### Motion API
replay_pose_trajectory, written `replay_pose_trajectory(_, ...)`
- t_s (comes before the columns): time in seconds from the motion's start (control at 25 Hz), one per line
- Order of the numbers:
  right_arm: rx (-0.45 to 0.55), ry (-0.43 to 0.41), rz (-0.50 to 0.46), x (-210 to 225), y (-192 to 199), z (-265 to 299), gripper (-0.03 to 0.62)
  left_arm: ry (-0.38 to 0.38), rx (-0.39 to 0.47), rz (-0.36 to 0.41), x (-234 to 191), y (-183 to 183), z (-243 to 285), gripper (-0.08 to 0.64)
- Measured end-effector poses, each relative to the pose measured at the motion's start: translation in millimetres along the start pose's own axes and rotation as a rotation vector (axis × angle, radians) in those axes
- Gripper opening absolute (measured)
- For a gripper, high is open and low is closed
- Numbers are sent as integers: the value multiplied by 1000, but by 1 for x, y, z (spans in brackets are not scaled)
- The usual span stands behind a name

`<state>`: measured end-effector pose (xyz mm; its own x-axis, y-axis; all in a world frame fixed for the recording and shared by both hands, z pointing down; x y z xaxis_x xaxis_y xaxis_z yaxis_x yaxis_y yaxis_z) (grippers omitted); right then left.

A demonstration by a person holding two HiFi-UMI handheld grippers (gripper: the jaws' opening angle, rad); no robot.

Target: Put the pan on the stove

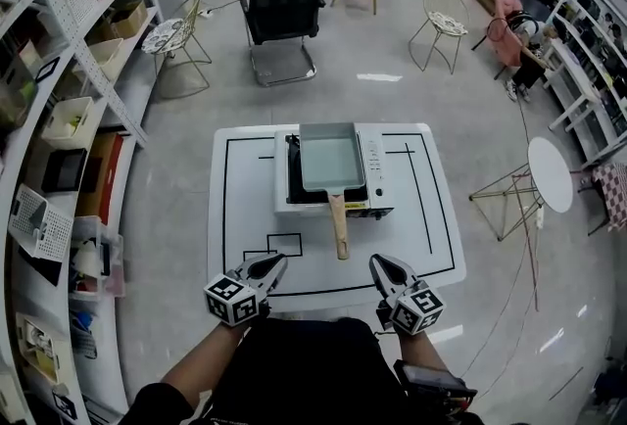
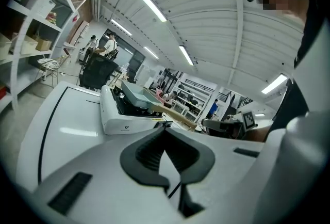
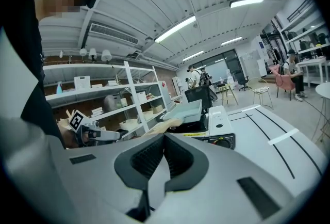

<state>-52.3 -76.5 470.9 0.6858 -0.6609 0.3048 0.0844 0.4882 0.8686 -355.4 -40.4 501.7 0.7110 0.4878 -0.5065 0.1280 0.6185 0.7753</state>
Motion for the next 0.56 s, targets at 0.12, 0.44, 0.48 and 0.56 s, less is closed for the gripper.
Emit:
replay_pose_trajectory(0.12, 7, 4, -6, 0, -3, 3, 26, 6, -1, 17, -2, -3, 1, 9)
replay_pose_trajectory(0.44, 14, 20, 3, 3, -6, 6, 26, 19, -19, 44, 0, -17, 5, 9)
replay_pose_trajectory(0.48, 16, 20, 2, 4, -5, 7, 25, 20, -20, 46, 1, -19, 6, 9)
replay_pose_trajectory(0.56, 19, 18, -1, 5, -4, 7, 26, 19, -19, 51, 0, -20, 7, 9)
Point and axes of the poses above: the fingertips, and each gripper's own axes: z forward along the fingers, x to its right, y out of its underside, the point moved 8 cm from there along -z, backward along the fingers, and after that the axes turned 9 degrees about -x, right-handed, at the moved point
